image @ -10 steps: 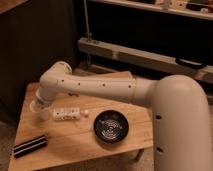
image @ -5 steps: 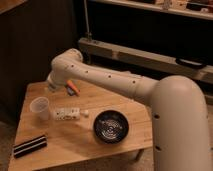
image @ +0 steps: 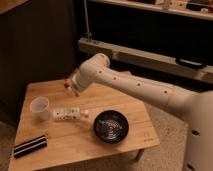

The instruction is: Move the arm in a circular motion

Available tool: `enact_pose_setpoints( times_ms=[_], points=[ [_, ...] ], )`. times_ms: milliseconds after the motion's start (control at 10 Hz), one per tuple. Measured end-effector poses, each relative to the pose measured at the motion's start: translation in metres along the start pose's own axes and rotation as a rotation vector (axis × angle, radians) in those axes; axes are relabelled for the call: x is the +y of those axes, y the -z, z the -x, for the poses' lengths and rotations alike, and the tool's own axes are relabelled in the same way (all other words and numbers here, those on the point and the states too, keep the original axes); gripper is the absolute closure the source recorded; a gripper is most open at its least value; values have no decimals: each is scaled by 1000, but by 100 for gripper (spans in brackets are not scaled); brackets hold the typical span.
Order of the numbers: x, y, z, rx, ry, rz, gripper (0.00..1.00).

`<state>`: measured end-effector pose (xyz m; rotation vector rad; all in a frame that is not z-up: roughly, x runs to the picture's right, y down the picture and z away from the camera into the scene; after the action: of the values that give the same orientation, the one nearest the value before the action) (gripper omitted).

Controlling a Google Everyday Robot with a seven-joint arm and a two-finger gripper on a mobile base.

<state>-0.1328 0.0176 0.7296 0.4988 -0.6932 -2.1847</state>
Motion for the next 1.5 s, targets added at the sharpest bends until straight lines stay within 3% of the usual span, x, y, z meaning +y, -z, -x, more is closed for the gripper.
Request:
enact_pose_setpoints(
  times_ms=[300,600,800,1100,1300,1500],
  points=[
    [-12,19,44,-24,-38,-5,96],
    [-79,12,54,-64,-11,-56,96],
    [-142,-11,37,-95,55,-130,96],
    [-206,-59,-7,-140,177,-250,96],
    [-221,-85,-36,-152,251,-304,96],
    [-214,-99,-63,-146,302,-310,96]
  ],
)
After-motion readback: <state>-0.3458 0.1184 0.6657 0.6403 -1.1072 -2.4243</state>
